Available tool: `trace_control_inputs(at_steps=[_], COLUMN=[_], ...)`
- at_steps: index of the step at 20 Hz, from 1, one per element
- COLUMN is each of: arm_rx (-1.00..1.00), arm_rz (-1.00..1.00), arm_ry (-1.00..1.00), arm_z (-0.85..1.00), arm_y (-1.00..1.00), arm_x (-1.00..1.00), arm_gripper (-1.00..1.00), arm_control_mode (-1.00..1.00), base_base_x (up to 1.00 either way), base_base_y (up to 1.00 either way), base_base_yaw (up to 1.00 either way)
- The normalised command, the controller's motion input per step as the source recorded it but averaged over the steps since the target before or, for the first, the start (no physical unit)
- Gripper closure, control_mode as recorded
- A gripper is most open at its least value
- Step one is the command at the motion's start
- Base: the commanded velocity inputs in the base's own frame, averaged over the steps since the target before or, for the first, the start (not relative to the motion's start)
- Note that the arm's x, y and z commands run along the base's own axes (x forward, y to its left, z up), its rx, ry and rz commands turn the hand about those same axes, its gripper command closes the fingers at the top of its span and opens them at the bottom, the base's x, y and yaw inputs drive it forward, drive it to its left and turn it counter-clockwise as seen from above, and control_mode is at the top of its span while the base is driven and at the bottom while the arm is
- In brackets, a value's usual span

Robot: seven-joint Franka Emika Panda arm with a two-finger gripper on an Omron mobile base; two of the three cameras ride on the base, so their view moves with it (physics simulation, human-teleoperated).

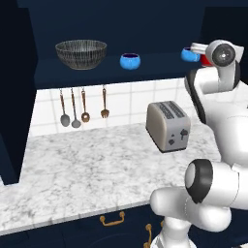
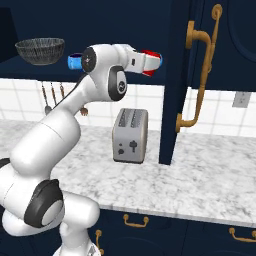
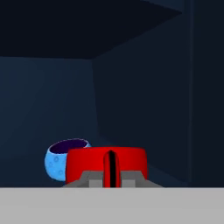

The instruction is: Gather all objects into one cabinet and sort the glasses and bowls to opposite sides.

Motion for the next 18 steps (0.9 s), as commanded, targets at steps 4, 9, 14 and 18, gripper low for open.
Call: trace_control_inputs(at_steps=[4,9,14,18], arm_rx=[0.00,0.00,0.00,0.00], arm_rz=[0.02,0.00,0.00,0.00], arm_ry=[0.00,0.00,0.00,-0.06], arm_z=[0.00,0.00,-0.05,-0.33], arm_y=[-0.18,-0.21,-0.18,-0.13], arm_x=[0.49,0.48,0.24,0.06], arm_gripper=[1.00,1.00,1.00,1.00], arm_control_mode=[-1.00,-1.00,-1.00,-1.00], base_base_x=[0.00,0.00,0.00,0.00], base_base_y=[0.00,0.00,0.00,0.00], base_base_yaw=[0.00,0.00,0.00,0.00])
